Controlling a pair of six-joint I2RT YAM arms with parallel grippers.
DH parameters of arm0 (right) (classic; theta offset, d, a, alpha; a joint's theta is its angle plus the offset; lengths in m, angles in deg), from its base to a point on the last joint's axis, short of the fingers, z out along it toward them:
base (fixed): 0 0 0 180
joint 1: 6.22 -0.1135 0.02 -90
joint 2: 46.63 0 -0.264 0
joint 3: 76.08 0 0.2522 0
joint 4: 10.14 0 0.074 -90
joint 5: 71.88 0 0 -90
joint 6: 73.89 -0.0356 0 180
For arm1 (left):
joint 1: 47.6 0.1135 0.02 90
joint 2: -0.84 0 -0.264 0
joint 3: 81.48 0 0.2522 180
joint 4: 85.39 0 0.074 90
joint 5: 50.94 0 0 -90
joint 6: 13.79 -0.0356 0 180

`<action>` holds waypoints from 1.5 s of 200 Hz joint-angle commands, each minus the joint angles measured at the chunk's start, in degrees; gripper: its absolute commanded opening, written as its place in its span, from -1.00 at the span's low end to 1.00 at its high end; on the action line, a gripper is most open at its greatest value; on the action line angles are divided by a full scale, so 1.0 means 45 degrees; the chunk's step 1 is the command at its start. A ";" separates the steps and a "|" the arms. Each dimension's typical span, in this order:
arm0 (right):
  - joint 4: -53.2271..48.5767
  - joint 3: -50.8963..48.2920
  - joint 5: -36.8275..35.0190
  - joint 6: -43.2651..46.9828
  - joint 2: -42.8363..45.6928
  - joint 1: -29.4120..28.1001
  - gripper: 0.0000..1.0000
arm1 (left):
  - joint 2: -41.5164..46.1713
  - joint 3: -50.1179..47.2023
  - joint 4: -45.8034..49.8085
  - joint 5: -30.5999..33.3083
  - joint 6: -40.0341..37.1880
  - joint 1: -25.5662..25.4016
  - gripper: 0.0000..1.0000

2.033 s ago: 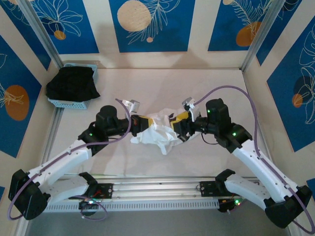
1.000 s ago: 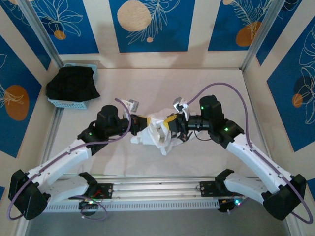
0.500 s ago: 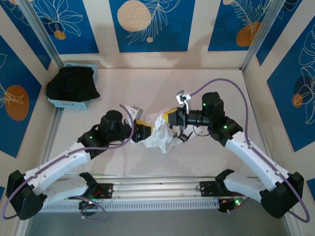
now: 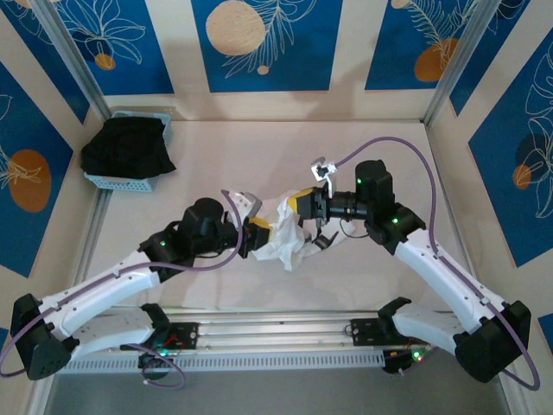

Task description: Fold the inside-out t-shirt

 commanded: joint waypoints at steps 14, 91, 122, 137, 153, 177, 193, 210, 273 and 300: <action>-0.0180 -0.0031 0.0357 -0.0026 -0.0014 0.0105 -1.00 | -0.0506 0.0540 -0.0487 -0.1067 0.0470 -0.0113 -0.51; -0.0119 -0.0212 0.0359 -0.0079 0.0150 0.0127 -1.00 | -0.1907 0.1239 -0.0993 -0.0227 0.1452 0.0140 -0.52; -0.0177 -0.0262 0.0342 -0.0023 0.0259 0.0171 -1.00 | -0.2067 0.1298 -0.1086 -0.0054 0.1606 0.0242 -0.50; -0.0163 -0.0267 0.0346 -0.0025 0.0288 0.0191 -1.00 | -0.2174 0.1330 -0.1134 -0.0083 0.1594 0.0259 -0.49; -0.0138 -0.0292 0.0348 -0.0041 0.0313 0.0193 -1.00 | -0.2333 0.1371 -0.1272 -0.0290 0.1593 0.0260 -0.50; -0.0177 -0.0307 0.0292 0.0012 0.0289 0.0215 -1.00 | -0.2461 0.1372 -0.1601 -0.0684 0.1708 0.0280 -0.70; -0.0489 -0.0284 0.0077 0.0259 0.0306 0.0278 -1.00 | -0.2287 0.1360 -0.1621 -0.0835 0.1653 0.0317 -0.90; -0.1401 -0.0075 -0.0689 0.1016 0.0375 0.0404 -1.00 | -0.1771 0.1263 -0.1468 -0.0992 0.1498 0.0442 -1.00; -0.2969 0.0458 -0.4789 0.3327 0.0223 -0.0589 -1.00 | 0.0204 0.1036 -0.0769 -0.5899 0.3364 0.2858 -1.00; -0.3022 0.0663 -0.5862 0.3132 -0.0307 -0.1165 -1.00 | 0.0194 0.0783 -0.1159 -0.6948 0.4050 0.3312 -1.00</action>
